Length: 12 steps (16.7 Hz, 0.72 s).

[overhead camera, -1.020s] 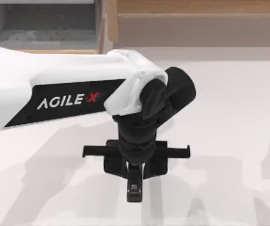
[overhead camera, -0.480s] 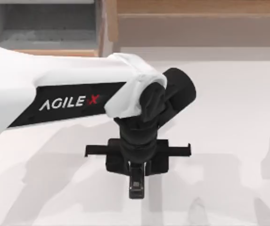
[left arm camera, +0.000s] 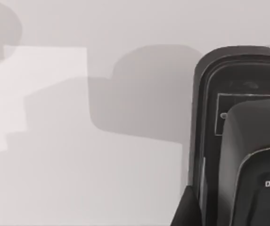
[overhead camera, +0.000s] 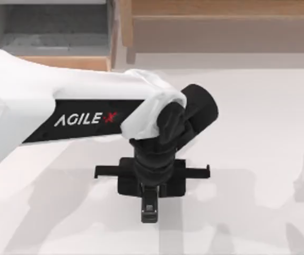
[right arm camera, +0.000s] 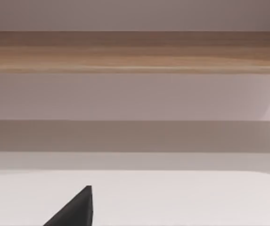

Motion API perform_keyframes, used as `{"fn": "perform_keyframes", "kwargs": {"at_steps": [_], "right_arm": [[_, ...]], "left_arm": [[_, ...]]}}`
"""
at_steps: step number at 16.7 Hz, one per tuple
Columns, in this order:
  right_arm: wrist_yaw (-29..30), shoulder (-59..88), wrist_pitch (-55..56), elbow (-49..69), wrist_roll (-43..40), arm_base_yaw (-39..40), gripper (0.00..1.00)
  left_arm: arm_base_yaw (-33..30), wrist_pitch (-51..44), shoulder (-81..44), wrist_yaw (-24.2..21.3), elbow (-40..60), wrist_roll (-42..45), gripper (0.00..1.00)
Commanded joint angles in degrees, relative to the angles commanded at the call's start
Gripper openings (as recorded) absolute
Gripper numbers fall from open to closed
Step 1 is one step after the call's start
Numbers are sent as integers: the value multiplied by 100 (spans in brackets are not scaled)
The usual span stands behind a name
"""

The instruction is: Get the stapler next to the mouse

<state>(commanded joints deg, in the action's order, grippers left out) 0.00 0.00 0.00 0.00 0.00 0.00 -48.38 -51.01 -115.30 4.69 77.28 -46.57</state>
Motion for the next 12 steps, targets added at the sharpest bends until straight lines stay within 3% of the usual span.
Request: {"fn": "perform_keyframes", "kwargs": {"at_steps": [3, 12], "right_arm": [[0, 0, 0, 0, 0, 0, 100], [0, 0, 0, 0, 0, 0, 100]], "left_arm": [[0, 0, 0, 0, 0, 0, 0], [0, 0, 0, 0, 0, 0, 68]]}}
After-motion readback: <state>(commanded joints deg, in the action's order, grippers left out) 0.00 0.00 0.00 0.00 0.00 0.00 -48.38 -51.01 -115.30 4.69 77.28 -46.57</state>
